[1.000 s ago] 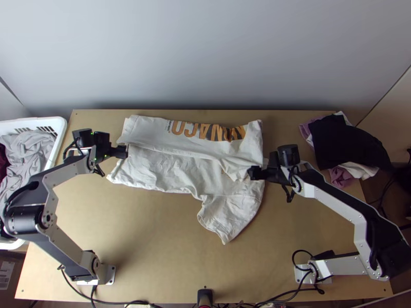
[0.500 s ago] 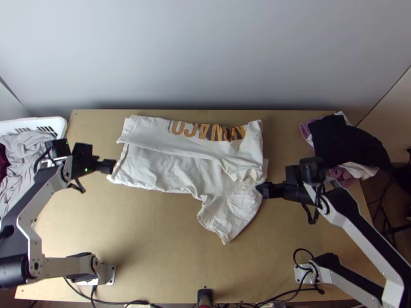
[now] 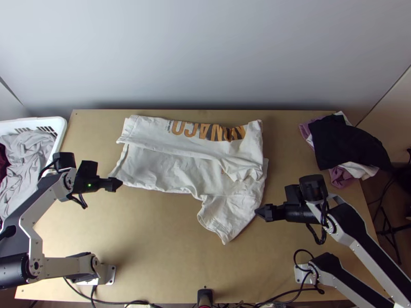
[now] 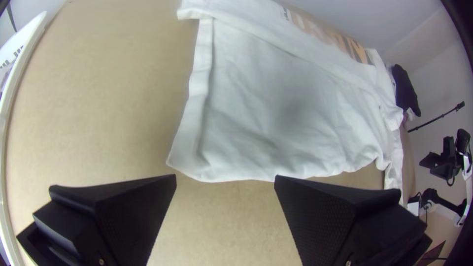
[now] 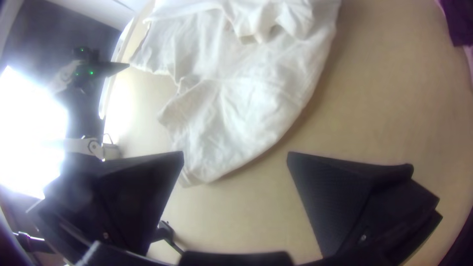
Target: Fold the t-shirt
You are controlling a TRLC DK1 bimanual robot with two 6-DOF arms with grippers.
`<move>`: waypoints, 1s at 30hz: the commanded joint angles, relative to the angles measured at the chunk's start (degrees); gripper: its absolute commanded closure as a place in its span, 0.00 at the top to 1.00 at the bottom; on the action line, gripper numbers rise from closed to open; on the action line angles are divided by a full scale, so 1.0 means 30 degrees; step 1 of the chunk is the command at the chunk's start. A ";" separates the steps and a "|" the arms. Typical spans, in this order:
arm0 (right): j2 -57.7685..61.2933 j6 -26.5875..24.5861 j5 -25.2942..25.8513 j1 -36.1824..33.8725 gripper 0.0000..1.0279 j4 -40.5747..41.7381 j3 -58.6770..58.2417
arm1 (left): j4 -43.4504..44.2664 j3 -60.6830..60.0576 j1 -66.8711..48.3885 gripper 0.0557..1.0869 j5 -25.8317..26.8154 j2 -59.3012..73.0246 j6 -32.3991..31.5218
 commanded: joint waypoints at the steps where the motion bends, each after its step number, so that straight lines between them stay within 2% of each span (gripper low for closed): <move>1: -0.0476 0.0504 -0.0928 0.1077 0.93 -0.0518 0.0106 | 0.2007 0.0141 -0.0041 0.94 0.0174 0.0513 -0.1937; 11: 0.1311 0.0563 -0.2656 0.3362 0.93 -0.0811 -0.0011 | 0.3003 0.1108 -0.0509 0.94 0.0144 0.1656 -0.2816; 20: 0.4973 0.0973 -0.2891 0.5765 0.93 0.0830 -0.0626 | 0.3443 0.1489 -0.0920 0.94 -0.0002 0.1890 -0.3431; 23: 0.6467 0.1383 -0.2773 0.7054 0.93 0.2412 -0.0890 | 0.3853 0.1518 -0.0920 0.94 -0.0119 0.1920 -0.3489; 30: 0.9485 0.1794 -0.1484 0.7054 0.93 0.6103 -0.1095 | 0.4409 0.1489 -0.0978 0.94 -0.0178 0.2301 -0.3812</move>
